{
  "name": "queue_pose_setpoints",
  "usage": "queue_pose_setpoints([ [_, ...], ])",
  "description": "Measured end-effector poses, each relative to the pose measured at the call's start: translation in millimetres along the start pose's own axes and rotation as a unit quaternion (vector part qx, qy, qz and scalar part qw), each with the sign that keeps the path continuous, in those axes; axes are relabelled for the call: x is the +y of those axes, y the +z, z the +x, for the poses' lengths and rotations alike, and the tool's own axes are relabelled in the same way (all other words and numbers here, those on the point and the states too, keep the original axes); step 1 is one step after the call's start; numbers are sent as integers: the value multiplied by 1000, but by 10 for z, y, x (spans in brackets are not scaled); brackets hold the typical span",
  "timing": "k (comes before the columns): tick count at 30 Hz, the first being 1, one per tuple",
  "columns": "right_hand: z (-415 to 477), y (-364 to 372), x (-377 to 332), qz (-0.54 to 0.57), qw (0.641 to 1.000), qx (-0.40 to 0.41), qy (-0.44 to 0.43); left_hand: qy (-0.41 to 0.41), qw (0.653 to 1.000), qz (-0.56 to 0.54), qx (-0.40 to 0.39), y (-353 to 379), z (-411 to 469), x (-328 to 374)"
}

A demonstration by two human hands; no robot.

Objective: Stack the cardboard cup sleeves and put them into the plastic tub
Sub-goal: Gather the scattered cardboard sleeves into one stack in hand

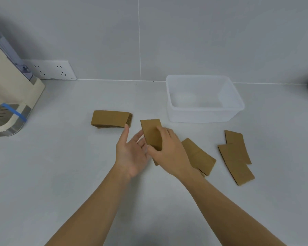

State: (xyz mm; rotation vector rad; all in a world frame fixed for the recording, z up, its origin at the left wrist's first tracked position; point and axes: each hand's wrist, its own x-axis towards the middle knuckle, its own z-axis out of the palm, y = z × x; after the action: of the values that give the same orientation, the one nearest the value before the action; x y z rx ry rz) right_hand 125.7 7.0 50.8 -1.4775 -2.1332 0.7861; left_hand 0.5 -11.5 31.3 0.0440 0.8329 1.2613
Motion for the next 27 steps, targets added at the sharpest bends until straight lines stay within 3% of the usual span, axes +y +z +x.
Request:
queue_pose_setpoints([
  [4, -109, 116, -112, 24, 999, -19, -22, -47, 997, -3, -55, -10, -70, -60],
  [12, -211, 179, -44, 5, 998, -34, -47, -62, 995, -44, -60, -21, -62, -126],
  [17, -193, -26, 116, 25, 995, -88, -44, -97, 991, -71, -63, -39, -15, -226],
  [20, -166, -171, 227, 51, 998, -41, 6, -97, 989, -94, -59, -31, 17, -301],
  [27, -258, -244, 584, -67, 992, 60, 90, -65, 991, -113, -36, -50, 101, -399],
])
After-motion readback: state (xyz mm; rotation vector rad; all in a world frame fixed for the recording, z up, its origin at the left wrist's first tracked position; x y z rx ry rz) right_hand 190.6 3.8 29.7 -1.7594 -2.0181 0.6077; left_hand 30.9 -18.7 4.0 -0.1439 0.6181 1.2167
